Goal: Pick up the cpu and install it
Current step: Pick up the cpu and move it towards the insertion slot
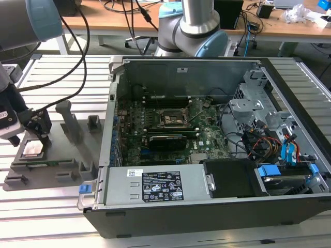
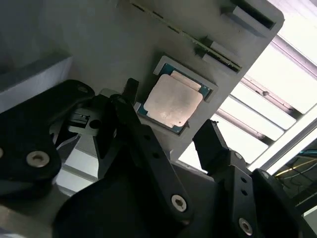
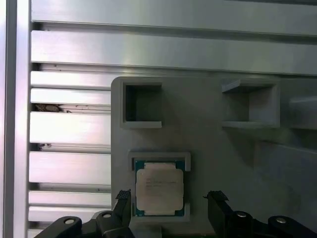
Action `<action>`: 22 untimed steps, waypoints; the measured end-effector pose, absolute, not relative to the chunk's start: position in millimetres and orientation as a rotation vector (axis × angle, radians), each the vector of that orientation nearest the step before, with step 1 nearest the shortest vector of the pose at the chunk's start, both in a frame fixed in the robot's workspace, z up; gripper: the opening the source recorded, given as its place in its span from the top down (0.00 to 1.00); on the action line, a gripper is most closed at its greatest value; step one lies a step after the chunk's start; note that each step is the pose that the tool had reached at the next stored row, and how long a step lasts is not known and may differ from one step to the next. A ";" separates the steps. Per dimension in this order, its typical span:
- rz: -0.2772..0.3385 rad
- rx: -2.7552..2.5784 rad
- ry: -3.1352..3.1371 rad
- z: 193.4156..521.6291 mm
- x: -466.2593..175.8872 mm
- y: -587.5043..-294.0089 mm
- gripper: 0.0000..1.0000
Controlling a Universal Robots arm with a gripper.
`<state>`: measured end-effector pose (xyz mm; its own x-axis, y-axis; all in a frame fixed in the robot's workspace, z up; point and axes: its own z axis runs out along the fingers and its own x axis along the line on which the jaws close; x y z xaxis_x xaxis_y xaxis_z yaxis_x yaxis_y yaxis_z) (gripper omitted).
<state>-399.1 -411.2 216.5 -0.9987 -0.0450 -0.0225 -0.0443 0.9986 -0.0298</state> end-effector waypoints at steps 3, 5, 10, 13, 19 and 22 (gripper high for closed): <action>-0.041 -0.089 3.116 214.1 -399.1 -412.1 0.28; -0.033 -0.094 3.117 212.6 -399.1 -412.2 0.28; -0.016 -0.102 3.116 207.1 -401.3 -412.3 0.28; -0.015 -0.106 3.116 200.6 -402.9 -412.3 0.28; -0.015 -0.108 3.116 193.2 -405.7 -412.3 0.28; -0.015 -0.110 3.116 190.1 -406.0 -412.5 0.28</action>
